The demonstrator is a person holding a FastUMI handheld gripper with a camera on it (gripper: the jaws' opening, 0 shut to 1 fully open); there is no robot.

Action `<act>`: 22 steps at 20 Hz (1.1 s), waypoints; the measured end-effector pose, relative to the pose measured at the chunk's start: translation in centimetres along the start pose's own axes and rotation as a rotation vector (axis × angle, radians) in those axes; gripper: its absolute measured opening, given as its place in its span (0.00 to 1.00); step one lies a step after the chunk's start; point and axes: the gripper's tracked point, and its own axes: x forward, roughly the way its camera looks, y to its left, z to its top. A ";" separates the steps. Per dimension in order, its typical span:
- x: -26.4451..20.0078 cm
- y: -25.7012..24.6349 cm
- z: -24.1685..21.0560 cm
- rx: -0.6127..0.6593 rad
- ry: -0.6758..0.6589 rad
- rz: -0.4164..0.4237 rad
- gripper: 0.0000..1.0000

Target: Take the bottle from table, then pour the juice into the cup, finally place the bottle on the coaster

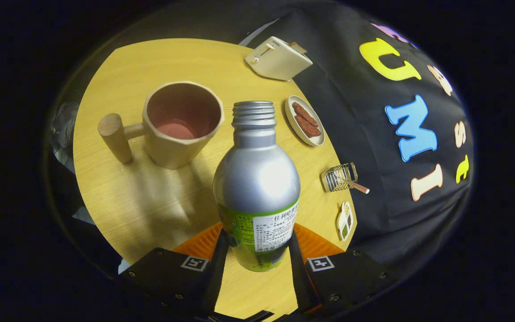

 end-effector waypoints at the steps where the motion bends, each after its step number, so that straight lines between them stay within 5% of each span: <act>1: 0.0 0.0 0.0 0.025 -0.008 0.003 0.66; 11: 1.5 -0.9 1.2 0.360 -0.128 0.083 0.67; 22: 4.7 -4.2 3.0 0.508 -0.221 0.136 0.66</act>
